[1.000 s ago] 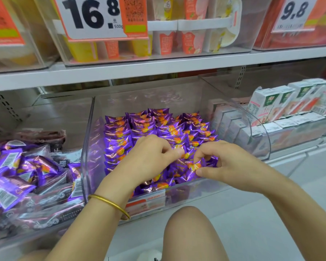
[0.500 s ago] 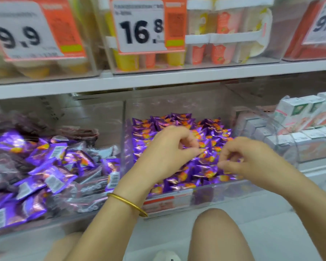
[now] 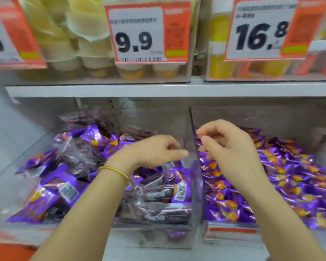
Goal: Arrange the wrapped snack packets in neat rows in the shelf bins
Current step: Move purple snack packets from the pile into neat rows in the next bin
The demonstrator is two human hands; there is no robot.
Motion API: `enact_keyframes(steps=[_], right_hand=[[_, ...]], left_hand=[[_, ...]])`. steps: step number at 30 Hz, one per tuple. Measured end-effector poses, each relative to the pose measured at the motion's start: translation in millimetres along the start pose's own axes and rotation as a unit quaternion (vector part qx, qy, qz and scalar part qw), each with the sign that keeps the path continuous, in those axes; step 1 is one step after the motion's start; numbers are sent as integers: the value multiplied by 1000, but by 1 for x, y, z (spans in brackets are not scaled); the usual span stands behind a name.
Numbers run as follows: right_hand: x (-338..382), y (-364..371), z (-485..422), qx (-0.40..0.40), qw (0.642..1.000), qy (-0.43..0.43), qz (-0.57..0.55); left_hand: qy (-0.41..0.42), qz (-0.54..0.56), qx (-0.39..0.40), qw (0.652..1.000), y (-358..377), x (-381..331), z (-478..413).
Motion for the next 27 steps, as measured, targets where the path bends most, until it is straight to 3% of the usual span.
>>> enact_keyframes(steps=[4,14,22,25,27], right_hand=[[-8,3,-2,-33,998,40,-40],[-14,9,-3,-62,997,46,-26],[-11,10,-2,-73,995,49,-38],[-9,9,-2,-78,995,50,-40],[-8,7,0,-84,994,46,-44]], left_hand=[[-57,5,168,984,14,5,0],[-81,-13,224,971,30,-12,-3],[-24,69,46,996,26,4,8],[-7,148,-30,988,12,8,20],[-13,248,-87,965,-1,11,30]])
Point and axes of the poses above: each hand's wrist, its own z-axis away from the middle knuckle, its own y-axis out of the palm, x = y × z, the point moved 4 cm from there along -z, towards the middle knuckle, and after that the axes turned 3 degrees about -x, right-handed, at the moved point
